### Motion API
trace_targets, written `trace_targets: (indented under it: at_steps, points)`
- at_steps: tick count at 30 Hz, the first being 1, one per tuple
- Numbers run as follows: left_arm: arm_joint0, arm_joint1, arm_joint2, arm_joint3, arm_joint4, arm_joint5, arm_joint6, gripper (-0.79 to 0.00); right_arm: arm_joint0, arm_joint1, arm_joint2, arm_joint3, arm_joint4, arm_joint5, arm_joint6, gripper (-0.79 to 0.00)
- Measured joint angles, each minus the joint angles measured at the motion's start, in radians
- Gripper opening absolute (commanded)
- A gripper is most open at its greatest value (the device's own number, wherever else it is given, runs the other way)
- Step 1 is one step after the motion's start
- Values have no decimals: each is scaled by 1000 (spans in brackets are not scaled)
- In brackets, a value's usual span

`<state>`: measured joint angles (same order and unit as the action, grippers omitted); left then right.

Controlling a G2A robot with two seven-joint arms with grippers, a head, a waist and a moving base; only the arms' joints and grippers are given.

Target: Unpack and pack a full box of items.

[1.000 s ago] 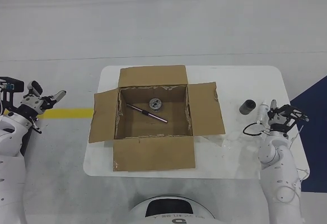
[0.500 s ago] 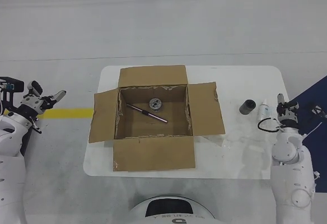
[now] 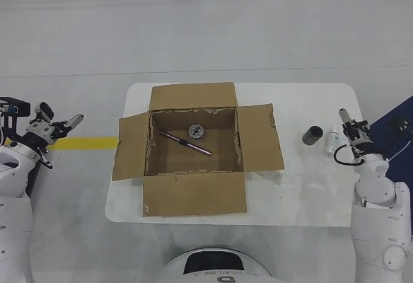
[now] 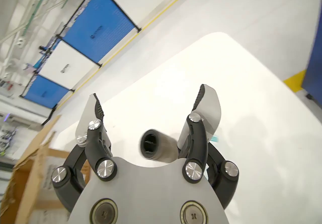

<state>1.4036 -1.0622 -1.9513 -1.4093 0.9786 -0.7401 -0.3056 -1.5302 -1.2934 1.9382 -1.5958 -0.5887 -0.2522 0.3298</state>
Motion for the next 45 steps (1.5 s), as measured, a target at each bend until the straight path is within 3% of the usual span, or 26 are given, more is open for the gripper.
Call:
trace_targets:
  at_steps: [5, 10, 25, 30, 38, 45]
  points:
    - [0, 0, 0, 0, 0, 0, 0, 0, -39, 5, -67, -244, 120, 5, 243, 0]
    - [0, 0, 0, 0, 0, 0, 0, 0, -52, 8, -145, -379, 231, -1, 394, 0]
    - [0, 0, 0, 0, 0, 0, 0, 0, -46, 9, -156, -387, 237, -6, 401, 0]
    - [0, 0, 0, 0, 0, 0, 0, 0, 110, 16, -366, -397, 111, -97, 549, 0]
    - [0, 0, 0, 0, 0, 0, 0, 0, 380, 9, -655, -263, 40, -115, 711, 0]
    - [0, 0, 0, 0, 0, 0, 0, 0, 413, 11, -678, -245, 20, -136, 752, 0]
